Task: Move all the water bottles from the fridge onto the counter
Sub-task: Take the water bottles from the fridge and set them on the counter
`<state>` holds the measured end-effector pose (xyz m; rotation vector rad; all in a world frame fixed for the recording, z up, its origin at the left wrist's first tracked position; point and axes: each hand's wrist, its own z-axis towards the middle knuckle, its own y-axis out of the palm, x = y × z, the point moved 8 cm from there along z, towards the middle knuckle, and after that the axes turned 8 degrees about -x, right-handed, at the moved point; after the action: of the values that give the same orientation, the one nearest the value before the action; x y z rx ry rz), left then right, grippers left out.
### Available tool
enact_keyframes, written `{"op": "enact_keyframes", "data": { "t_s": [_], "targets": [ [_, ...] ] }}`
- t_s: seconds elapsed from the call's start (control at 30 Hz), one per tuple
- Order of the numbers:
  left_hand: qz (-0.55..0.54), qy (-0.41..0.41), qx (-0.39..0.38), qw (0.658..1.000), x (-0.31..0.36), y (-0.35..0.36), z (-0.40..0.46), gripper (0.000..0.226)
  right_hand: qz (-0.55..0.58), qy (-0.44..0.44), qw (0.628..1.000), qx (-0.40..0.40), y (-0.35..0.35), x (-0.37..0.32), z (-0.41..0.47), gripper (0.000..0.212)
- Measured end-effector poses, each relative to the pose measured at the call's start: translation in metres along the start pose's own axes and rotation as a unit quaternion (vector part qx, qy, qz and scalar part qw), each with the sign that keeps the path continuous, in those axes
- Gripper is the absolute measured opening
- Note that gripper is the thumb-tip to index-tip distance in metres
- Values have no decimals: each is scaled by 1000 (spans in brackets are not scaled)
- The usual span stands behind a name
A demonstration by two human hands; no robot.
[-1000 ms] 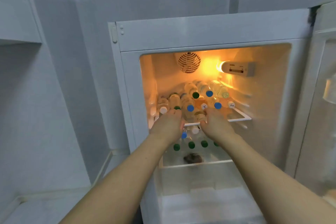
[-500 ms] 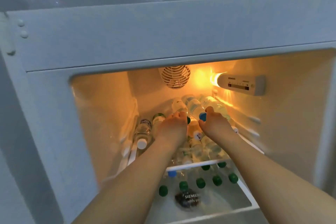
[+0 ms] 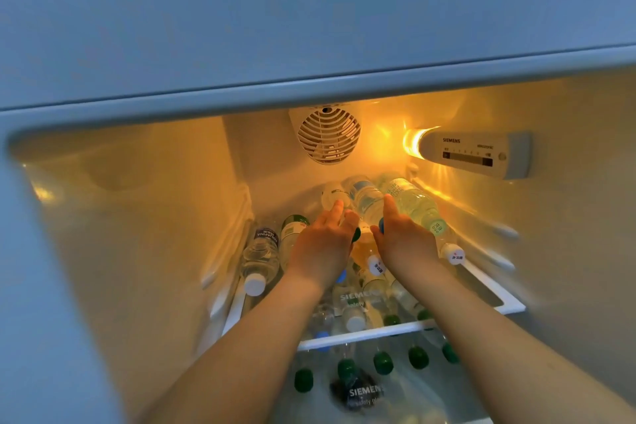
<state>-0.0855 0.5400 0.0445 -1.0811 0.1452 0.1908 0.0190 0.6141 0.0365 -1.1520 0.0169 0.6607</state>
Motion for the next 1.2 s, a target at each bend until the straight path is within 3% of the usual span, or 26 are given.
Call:
{"op": "enact_keyframes", "data": {
  "t_s": [0.27,0.37,0.53,0.77,0.9,1.2],
  "targets": [
    [0,40,60,997,2,-41,-40,57,77,-9,997,9,-33,-11,-37,54],
    [-58,11,93,994,0,-80,-53,48,62,12,997,38,-63,-10,-52,45],
    [-110,-39,76,990,2,-126,-72,44,5,14,994,106,-122,-15,-78,39],
    [-180,-30,84,980,9,-185,-135,41,-40,-40,983,176,-200,-46,-120,34],
    [-220,-67,103,968,-1,-222,-175,32,-65,-74,981,167,-220,-76,-157,36],
    [-292,-167,48,940,-30,-275,-293,24,-31,-140,987,71,-237,-154,-253,27]
  ]
}}
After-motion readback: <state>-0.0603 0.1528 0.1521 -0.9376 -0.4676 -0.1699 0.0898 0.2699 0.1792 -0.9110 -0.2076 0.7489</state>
